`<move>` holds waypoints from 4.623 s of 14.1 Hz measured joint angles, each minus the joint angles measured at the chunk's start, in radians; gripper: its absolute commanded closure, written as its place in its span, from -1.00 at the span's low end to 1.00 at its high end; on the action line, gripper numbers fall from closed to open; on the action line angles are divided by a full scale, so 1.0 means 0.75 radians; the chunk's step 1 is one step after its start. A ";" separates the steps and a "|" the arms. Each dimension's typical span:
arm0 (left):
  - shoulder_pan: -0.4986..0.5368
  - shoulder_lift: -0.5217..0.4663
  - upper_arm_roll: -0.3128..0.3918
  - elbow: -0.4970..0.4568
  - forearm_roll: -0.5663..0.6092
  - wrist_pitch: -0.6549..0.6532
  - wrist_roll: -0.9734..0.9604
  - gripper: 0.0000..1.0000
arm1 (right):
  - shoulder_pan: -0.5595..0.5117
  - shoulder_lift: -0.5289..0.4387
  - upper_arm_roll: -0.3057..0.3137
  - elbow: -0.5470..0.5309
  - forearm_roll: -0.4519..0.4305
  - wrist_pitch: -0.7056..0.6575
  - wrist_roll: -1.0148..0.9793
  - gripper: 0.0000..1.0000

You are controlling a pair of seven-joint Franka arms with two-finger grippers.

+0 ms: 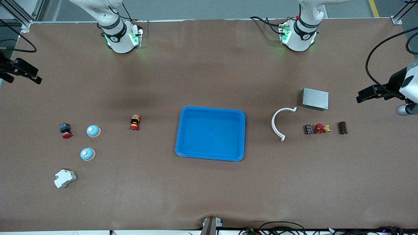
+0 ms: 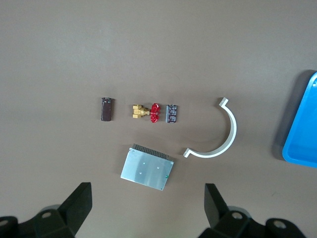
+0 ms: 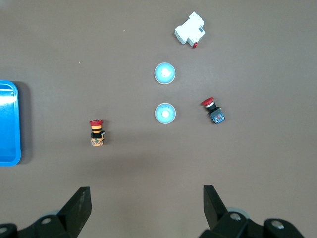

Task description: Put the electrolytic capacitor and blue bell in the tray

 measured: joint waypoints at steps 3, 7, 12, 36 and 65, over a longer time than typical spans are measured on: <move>0.000 0.000 0.000 0.000 0.000 0.000 0.000 -1.00 | 0.000 -0.018 0.003 0.000 0.000 -0.016 0.000 -1.00; 0.006 0.000 0.002 0.001 0.000 0.001 0.007 -1.00 | 0.000 -0.028 0.008 0.000 0.000 -0.028 0.003 -1.00; 0.055 0.012 0.013 -0.002 0.005 0.001 0.070 -1.00 | 0.000 -0.028 0.013 0.000 0.000 -0.043 0.005 -1.00; 0.331 0.047 0.016 -0.236 0.112 0.399 0.322 -1.00 | 0.028 0.090 0.021 -0.113 -0.002 0.190 0.007 -1.00; 0.423 0.397 -0.116 -0.777 0.143 1.273 0.032 -1.00 | -0.016 1.103 -0.006 -0.025 -0.068 1.206 -0.114 -0.04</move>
